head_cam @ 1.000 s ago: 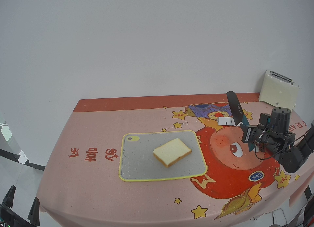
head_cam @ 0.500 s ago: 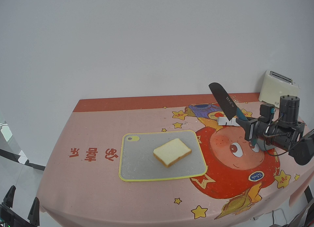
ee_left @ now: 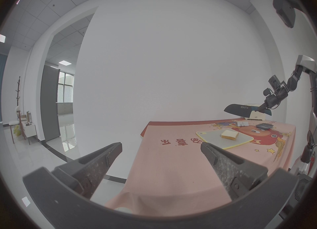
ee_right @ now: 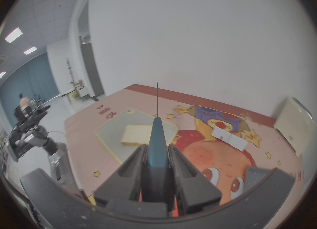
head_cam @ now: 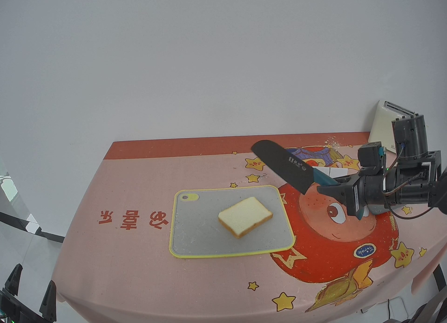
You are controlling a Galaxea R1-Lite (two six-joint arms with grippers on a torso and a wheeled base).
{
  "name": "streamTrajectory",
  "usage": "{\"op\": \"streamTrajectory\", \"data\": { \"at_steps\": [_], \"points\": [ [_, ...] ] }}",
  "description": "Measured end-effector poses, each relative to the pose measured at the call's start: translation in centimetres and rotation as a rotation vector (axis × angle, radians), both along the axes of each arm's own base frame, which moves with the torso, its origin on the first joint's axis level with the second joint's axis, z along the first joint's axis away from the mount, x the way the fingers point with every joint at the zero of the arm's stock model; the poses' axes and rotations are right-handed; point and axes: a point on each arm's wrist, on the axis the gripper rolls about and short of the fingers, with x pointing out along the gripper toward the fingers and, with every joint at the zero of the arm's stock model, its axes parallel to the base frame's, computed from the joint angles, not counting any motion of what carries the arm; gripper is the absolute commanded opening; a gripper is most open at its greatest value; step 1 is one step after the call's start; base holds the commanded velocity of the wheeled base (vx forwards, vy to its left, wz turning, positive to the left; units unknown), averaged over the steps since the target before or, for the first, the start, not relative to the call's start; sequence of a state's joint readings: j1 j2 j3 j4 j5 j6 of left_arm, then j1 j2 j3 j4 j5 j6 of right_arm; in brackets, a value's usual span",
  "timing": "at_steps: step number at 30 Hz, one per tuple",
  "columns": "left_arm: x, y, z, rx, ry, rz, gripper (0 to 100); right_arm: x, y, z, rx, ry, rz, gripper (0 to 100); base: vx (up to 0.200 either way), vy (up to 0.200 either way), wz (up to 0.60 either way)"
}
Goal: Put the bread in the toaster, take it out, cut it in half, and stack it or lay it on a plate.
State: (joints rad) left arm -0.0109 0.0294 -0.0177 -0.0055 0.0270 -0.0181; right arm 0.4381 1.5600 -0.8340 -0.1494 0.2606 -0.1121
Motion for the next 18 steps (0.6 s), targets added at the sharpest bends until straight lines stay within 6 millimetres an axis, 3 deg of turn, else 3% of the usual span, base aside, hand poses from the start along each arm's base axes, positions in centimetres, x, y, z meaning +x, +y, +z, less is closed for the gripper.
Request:
{"op": "streamTrajectory", "data": {
  "at_steps": [9, 18],
  "points": [
    [0.0, 0.0, 0.0, 0.003, 0.0, -0.001, 100, -1.5, 1.6, 0.6, 0.029, -0.014, 0.218, 0, 0.0, 0.0, 0.0],
    [0.0, 0.0, 0.0, 0.007, 0.0, -0.002, 100, -1.7, 0.1, -1.4, -0.031, 0.017, 0.208, 0, 0.0, 0.0, 0.0]
  ]
}}
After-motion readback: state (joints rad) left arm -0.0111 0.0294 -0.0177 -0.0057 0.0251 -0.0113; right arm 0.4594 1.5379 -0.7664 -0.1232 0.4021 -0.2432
